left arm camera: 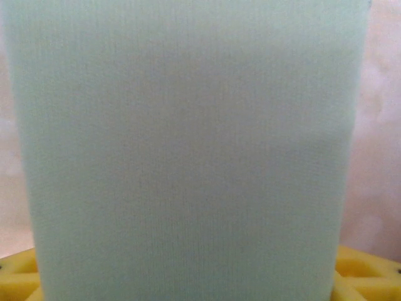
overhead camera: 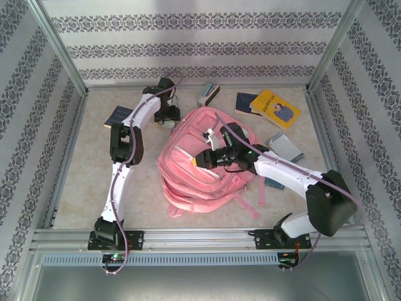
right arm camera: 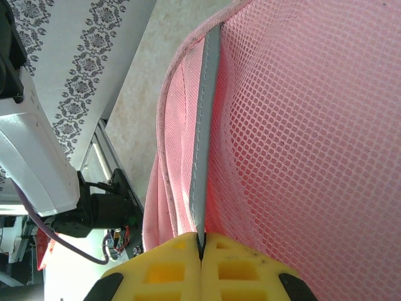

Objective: Pack the student bag

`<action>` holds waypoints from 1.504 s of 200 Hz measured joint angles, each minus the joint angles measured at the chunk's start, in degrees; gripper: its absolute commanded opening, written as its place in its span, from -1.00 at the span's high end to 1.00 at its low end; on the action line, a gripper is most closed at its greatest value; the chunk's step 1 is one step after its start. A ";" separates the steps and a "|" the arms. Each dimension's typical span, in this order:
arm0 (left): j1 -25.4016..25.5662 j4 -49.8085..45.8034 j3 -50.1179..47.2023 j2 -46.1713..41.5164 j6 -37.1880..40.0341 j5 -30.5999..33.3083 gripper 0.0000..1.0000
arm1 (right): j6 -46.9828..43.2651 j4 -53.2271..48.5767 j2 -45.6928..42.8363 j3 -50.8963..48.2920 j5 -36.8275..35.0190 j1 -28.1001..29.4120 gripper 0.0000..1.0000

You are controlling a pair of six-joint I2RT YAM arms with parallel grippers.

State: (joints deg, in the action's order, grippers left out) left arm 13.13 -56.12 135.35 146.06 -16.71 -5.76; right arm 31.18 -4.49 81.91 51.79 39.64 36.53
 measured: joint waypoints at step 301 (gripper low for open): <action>7.39 23.63 -86.38 -89.59 -23.56 -14.10 -0.19 | 31.58 20.02 6.78 12.09 14.16 -12.44 1.00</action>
State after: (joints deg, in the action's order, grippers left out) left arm 20.51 -32.49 48.97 56.47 -40.27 -19.86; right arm 62.76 15.53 88.68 63.88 53.80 24.10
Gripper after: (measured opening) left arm 0.606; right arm 0.066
